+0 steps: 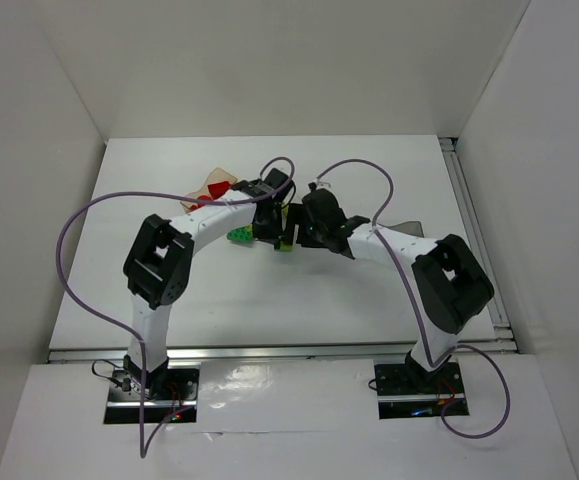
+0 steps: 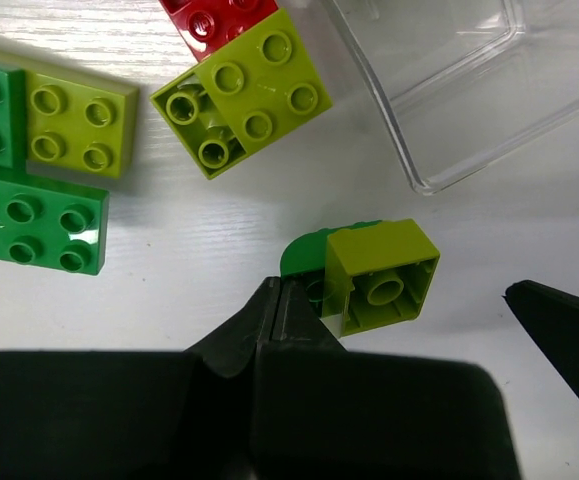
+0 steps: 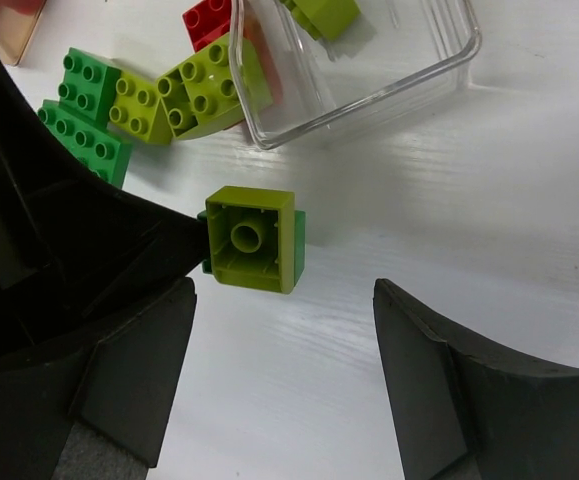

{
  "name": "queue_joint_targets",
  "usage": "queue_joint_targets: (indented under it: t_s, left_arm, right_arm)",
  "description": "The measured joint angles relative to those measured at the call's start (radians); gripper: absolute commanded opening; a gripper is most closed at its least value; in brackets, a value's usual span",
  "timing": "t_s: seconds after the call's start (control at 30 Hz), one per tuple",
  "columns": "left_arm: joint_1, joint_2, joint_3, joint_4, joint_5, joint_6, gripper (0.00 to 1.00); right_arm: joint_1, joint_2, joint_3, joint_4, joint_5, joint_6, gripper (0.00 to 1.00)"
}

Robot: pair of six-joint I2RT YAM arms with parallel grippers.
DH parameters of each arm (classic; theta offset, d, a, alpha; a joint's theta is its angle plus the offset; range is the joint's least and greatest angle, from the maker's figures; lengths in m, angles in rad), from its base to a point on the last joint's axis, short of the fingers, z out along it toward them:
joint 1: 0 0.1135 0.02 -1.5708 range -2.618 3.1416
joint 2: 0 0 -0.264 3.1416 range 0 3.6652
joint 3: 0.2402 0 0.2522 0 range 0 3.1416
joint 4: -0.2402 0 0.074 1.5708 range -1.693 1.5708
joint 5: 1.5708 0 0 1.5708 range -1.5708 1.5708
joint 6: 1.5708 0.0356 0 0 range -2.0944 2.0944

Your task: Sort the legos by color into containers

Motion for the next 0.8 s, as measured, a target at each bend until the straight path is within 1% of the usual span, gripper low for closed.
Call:
queue_joint_targets:
  t_s: [0.07,0.2,0.23,0.37,0.43,0.53,0.57,0.73,0.8]
  left_arm:
    - [0.002,-0.003,0.000,-0.007,-0.002,0.003,0.00]
    - [0.003,-0.021,0.000,-0.013,0.007,0.003,0.00]
    - [0.003,-0.029,0.000,-0.008,0.013,0.005,0.00]
    - [0.004,-0.073,-0.002,0.006,0.051,0.028,0.00]
    - [0.004,-0.089,-0.002,0.011,0.067,0.051,0.00]
    - [0.008,-0.099,-0.008,0.022,0.084,0.082,0.00]
    - [0.010,-0.100,-0.011,0.023,0.087,0.089,0.00]
    - [0.023,-0.100,-0.027,0.026,0.111,0.120,0.00]
    - [0.029,-0.100,-0.038,0.026,0.117,0.134,0.00]
  right_arm:
    - [0.000,0.007,-0.003,0.013,-0.011,0.002,0.79]
    - [-0.006,0.009,-0.065,0.105,-0.078,0.011,0.72]
    - [-0.010,0.009,-0.087,0.126,-0.096,0.016,0.69]
    - [-0.031,0.009,-0.167,0.208,-0.180,0.030,0.68]
    - [-0.041,0.006,-0.191,0.247,-0.206,0.032,0.64]
    - [-0.048,-0.009,-0.205,0.280,-0.228,0.032,0.64]
    - [-0.048,-0.017,-0.205,0.287,-0.230,0.032,0.65]
    - [-0.048,-0.064,-0.205,0.294,-0.227,0.024,0.66]
    - [-0.048,-0.087,-0.205,0.294,-0.221,0.024,0.70]
